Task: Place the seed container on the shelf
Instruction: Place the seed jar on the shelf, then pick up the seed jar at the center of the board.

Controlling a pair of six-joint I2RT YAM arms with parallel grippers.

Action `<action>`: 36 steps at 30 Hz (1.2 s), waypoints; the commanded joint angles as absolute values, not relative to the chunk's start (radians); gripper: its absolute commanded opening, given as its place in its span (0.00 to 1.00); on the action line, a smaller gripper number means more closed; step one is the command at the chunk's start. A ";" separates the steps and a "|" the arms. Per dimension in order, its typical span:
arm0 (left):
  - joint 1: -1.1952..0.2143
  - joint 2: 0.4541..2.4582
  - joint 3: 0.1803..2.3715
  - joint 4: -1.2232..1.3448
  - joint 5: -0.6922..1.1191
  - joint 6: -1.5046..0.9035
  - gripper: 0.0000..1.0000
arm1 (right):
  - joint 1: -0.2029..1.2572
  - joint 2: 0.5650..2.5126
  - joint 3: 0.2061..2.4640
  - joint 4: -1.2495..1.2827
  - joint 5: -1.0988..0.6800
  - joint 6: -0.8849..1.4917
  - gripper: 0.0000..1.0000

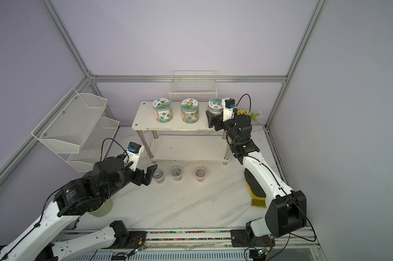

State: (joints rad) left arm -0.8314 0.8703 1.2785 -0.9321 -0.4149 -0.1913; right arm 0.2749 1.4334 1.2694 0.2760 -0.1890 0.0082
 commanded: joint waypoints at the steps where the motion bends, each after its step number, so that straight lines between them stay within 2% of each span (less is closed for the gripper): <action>1: -0.825 0.858 1.297 -0.913 -0.413 -0.199 0.99 | 0.269 1.395 1.245 0.281 -0.210 -0.008 0.97; 22: -0.825 0.864 1.314 -0.914 -0.403 -0.196 1.00 | 0.269 1.338 1.192 0.264 -0.193 -0.046 0.97; 32: -0.825 0.859 1.310 -0.916 -0.407 -0.189 1.00 | 0.268 1.382 1.245 0.255 -0.193 -0.036 0.82; 36: -0.825 0.853 1.305 -0.919 -0.411 -0.192 1.00 | 0.268 1.397 1.258 0.255 -0.184 -0.034 0.81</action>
